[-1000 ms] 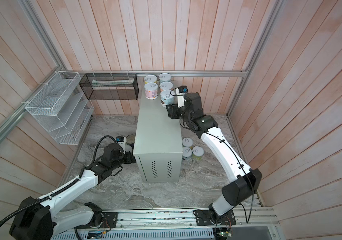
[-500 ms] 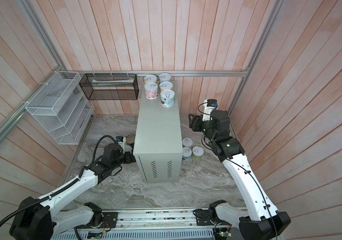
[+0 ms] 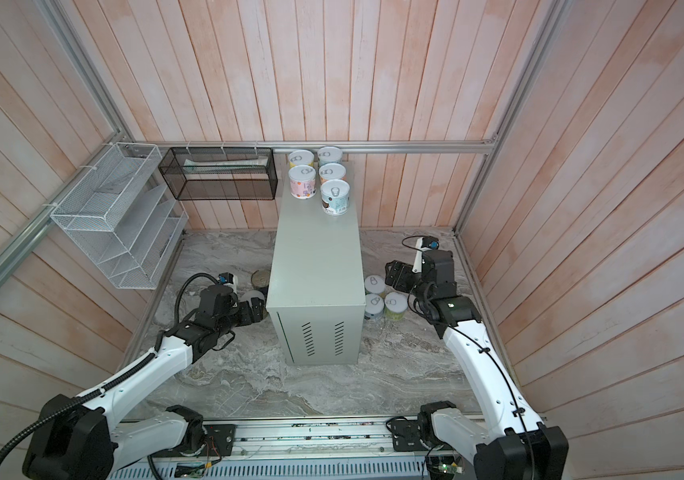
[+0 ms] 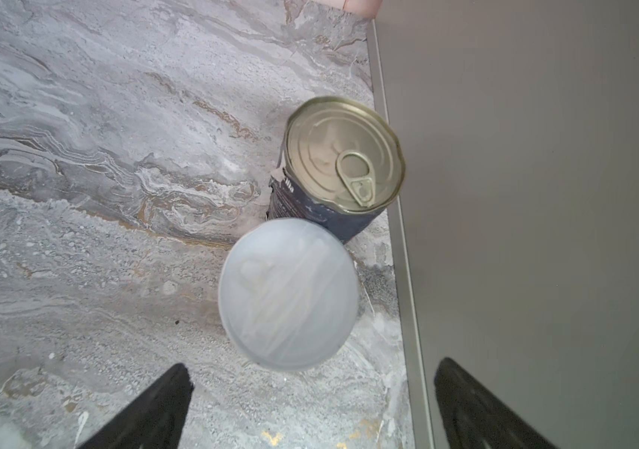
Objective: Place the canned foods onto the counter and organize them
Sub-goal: 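Withdraw the right gripper down to the floor cans beside the cabinet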
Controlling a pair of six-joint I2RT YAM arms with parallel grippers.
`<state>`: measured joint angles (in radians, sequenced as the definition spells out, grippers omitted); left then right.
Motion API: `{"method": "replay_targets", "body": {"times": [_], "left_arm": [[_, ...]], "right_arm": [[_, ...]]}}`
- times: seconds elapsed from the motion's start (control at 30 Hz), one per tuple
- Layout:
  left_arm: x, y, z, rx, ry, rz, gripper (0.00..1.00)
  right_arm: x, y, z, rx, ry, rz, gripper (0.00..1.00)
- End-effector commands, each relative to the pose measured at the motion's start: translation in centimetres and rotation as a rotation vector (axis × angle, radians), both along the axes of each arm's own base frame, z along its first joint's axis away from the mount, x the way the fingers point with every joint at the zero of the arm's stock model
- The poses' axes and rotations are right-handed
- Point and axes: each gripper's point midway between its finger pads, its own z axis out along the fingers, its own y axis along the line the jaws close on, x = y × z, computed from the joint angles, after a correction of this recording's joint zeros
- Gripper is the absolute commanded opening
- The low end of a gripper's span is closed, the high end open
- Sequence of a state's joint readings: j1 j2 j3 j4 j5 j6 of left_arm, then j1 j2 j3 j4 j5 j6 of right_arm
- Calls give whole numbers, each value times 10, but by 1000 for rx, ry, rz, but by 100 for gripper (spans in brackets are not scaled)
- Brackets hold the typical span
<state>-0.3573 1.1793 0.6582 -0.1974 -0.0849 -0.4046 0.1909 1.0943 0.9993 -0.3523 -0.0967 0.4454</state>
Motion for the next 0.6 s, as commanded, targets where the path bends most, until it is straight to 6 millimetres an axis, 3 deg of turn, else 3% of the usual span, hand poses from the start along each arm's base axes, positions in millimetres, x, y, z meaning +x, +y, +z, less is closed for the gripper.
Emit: {"method": "replay_targets", "body": {"times": [0.0, 0.57], "left_arm": [[7, -3, 3, -6, -7, -7, 100], [12, 2, -23, 27, 11, 18, 100]], "right_arm": [[5, 5, 6, 35, -28, 16, 85], [9, 11, 11, 60, -43, 37, 85]]}}
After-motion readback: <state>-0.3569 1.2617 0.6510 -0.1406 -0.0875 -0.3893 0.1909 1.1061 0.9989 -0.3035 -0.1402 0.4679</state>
